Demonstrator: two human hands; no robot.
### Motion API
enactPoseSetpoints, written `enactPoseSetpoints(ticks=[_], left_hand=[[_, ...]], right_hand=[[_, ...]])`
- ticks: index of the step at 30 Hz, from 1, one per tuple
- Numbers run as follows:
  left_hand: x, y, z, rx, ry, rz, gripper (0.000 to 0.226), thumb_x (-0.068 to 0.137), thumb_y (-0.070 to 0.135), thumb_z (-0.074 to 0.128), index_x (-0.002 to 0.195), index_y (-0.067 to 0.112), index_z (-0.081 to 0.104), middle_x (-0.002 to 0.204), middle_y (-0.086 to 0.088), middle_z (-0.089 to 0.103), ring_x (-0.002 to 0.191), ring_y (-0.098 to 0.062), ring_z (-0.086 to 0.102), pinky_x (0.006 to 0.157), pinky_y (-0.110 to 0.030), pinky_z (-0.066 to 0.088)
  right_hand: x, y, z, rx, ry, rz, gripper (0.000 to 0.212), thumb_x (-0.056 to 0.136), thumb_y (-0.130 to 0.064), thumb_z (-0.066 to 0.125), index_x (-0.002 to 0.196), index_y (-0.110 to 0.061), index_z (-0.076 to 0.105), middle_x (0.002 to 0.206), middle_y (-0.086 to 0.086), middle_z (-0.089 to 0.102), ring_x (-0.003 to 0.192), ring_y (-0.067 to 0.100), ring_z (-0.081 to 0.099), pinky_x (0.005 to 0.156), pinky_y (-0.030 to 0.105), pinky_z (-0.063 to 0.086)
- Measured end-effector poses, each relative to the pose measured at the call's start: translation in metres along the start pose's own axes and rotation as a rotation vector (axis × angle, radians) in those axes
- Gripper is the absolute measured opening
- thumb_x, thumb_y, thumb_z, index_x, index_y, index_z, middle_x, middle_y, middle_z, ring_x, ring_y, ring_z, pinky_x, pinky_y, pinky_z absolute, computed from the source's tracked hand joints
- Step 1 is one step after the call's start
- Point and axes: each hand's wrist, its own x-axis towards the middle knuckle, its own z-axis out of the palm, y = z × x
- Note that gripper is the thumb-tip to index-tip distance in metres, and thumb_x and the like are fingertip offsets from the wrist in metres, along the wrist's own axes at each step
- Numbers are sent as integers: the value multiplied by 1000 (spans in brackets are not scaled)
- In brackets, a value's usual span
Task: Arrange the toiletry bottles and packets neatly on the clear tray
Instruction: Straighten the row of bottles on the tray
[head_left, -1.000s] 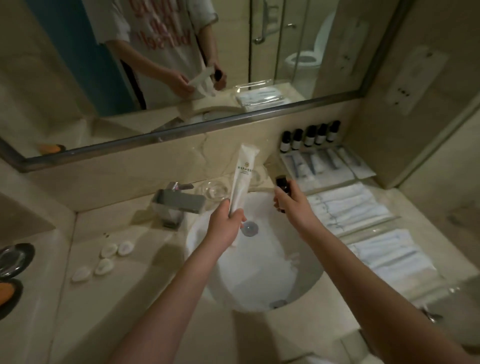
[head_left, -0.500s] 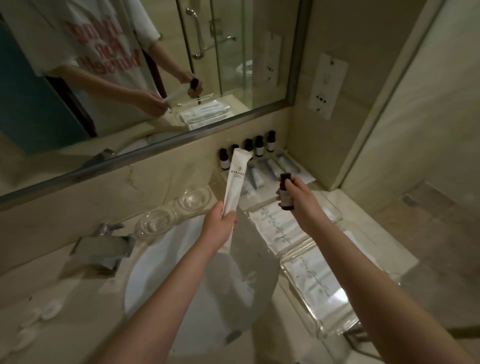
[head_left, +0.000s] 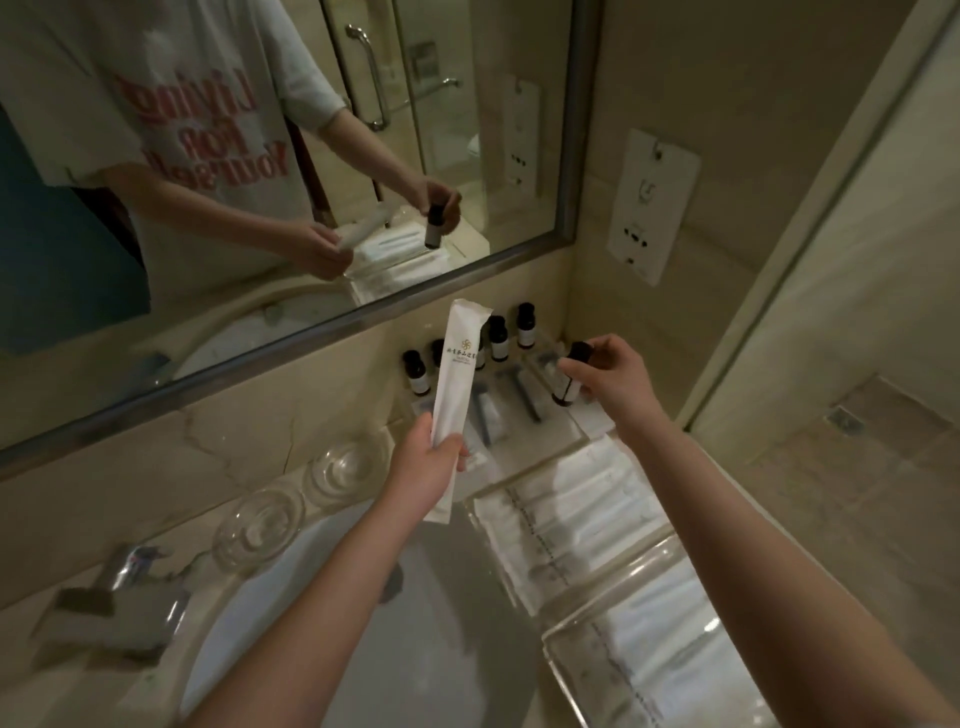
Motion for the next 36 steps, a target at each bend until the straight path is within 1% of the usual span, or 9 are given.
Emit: enactPoseSetpoints(ticks=[5,10,14,16,23,26,28,32,36], left_hand=[[31,5,0,-33,21,-36,20,86,8,51,104,17,52,73,-1,58,65,-14,54,57,-28,42],[40,6,3,-66,23,-32,24,88,11,53,112,14,51,79,-3,57,67,-13,52,57,-25,42],[42,20,8,-118,50,8,32,83,19,67,112,14,54,94,-1,59,77,-11,56,58,-21,43],[40,26,12,-141,24,8,35,79,21,72,110,16,56,91,4,60,77,-8,57,60,-21,46],[28,24,16,-213,-57,-1,33,78,21,74,105,11,59,80,2,63,69,-10,60,57,-20,47],[26,20,8,-215,-156,-8,21,83,21,69,98,11,59,64,5,55,52,-5,50,52,-18,42],[26,17,4,-217,-225,5,11,87,20,64,92,12,57,57,5,51,47,-4,45,51,-18,40],[27,13,3,-209,-285,3,6,88,19,62,89,15,57,55,5,48,46,-3,44,53,-19,40],[32,11,11,-256,-181,-25,13,85,20,66,96,16,60,63,3,52,54,-8,45,54,-21,41]], right_hand=[[32,5,12,-58,27,14,25,78,-21,75,98,-21,60,95,-5,64,97,19,63,88,36,53],[39,1,23,40,-14,34,32,82,-22,72,111,-11,62,103,5,67,75,15,62,67,23,53],[24,-11,38,66,-129,-66,15,80,-19,73,86,-15,59,82,2,63,75,17,63,63,26,54],[15,-16,45,77,-156,-119,20,80,-16,72,75,-17,52,74,1,60,70,14,62,60,24,53],[-2,-20,54,77,-208,-159,23,81,-21,71,70,-20,51,71,6,53,67,19,52,56,28,45],[-2,-23,45,20,-343,-169,4,89,-23,61,89,-19,63,80,3,59,67,11,53,57,23,43],[1,-26,37,21,-456,-149,10,91,-19,58,97,-18,66,79,-2,61,65,7,53,58,21,42],[6,-32,32,-24,-530,-113,8,85,-10,63,90,-17,65,78,-5,63,65,4,56,62,22,44],[14,-22,31,-26,-488,-76,5,85,-8,64,88,-12,64,87,4,66,83,18,60,80,34,51]])
